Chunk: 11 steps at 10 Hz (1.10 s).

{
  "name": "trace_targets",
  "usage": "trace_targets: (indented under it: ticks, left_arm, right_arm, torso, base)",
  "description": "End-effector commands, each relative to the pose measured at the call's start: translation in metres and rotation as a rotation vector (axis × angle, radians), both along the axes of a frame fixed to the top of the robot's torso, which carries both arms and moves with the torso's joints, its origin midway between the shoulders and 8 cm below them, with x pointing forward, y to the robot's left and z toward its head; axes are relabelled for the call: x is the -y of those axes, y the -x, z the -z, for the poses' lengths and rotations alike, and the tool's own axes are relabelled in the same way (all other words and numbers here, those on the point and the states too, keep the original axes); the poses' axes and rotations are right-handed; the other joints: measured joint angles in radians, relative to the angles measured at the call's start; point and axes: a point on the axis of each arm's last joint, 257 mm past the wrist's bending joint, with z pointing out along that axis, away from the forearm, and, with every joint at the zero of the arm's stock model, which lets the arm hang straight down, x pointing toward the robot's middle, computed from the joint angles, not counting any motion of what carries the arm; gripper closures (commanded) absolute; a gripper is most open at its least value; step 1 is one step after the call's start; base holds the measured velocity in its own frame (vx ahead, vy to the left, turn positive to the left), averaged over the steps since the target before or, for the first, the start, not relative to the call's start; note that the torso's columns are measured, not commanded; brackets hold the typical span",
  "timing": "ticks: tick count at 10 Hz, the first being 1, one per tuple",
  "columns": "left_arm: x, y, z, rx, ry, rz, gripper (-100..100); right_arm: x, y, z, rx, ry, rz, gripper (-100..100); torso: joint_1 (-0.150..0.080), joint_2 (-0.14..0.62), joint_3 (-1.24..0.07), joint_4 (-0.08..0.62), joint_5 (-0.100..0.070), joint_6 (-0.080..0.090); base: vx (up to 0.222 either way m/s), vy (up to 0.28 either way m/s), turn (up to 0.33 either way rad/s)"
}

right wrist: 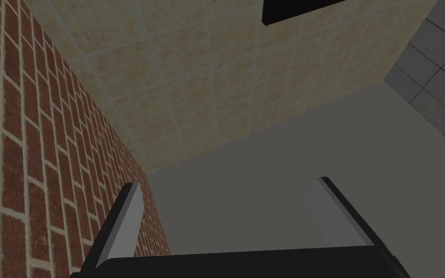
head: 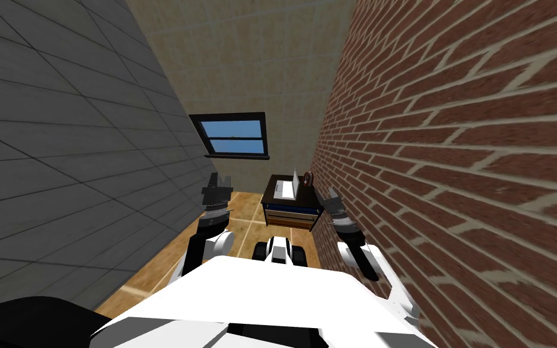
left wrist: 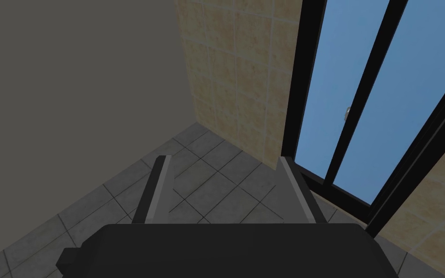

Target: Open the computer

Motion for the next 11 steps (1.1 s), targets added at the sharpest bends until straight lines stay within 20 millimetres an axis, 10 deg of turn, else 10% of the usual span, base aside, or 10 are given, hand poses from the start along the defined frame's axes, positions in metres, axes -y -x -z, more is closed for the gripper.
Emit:
trace_targets:
  ticks: [1, 11]
  left_arm:
    - [0.000, 0.000, 0.000, 0.000, 0.000, 0.000, 0]
    - [0.000, 0.000, 0.000, 0.000, 0.000, 0.000, 0]
  right_arm:
    - [-0.001, -0.006, 0.013, -0.010, 0.126, 0.051, -100]
    - [0.003, -0.027, 0.062, -0.047, 0.513, 0.190, -100]
  torso:
    - [-0.001, 0.001, 0.000, 0.000, 0.000, 0.000]
    - [0.000, 0.000, 0.000, 0.000, 0.000, 0.000]
  base:
    - [0.055, 0.027, -0.013]
    - [0.052, 0.027, -0.012]
